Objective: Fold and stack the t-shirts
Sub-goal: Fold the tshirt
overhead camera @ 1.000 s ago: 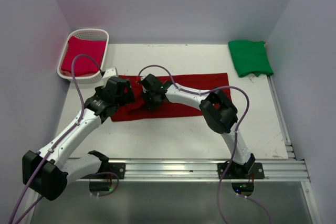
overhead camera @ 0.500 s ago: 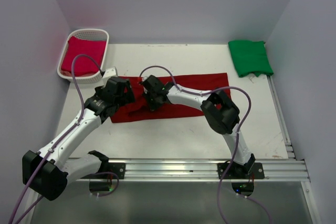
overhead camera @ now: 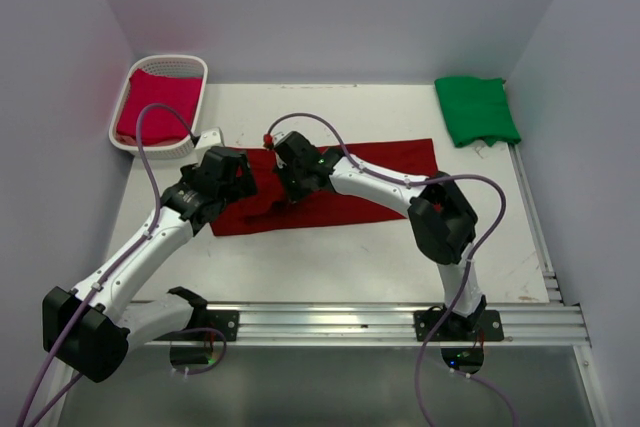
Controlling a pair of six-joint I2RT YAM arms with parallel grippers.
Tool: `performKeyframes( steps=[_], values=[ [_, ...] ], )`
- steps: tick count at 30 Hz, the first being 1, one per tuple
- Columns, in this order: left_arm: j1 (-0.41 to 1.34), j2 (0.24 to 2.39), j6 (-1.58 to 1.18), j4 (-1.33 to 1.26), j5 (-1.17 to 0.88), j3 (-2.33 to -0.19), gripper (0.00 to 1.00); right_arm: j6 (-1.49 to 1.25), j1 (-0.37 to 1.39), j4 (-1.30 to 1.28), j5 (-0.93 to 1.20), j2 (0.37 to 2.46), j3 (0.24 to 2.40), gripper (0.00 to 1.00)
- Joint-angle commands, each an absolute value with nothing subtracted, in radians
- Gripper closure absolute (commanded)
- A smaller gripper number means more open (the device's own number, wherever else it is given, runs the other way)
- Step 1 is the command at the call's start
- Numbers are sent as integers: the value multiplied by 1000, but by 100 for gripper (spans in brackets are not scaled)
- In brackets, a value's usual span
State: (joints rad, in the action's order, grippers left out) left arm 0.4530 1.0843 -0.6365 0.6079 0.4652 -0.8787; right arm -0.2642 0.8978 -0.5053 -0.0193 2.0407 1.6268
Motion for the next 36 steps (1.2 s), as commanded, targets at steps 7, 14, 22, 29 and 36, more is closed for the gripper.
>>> performKeyframes(
  steps=[7,14,22,29,36],
  values=[
    [454,1089,-644,575,482,-879,0,-204,905,-653,-84,1971,1667,100],
    [454,1140,-635,557,456,-858,0,-206,905,-712,-166,1983,1675,51],
    [448,1229,-640,465,462,-830,5,-245,904,-663,-208,1911,1609,41],
    [382,1324,-632,307,413,-781,14,-273,902,-627,-242,1787,1507,45],
    [281,1442,-630,157,342,-824,25,-290,902,-614,-261,1668,1413,51]
  ],
)
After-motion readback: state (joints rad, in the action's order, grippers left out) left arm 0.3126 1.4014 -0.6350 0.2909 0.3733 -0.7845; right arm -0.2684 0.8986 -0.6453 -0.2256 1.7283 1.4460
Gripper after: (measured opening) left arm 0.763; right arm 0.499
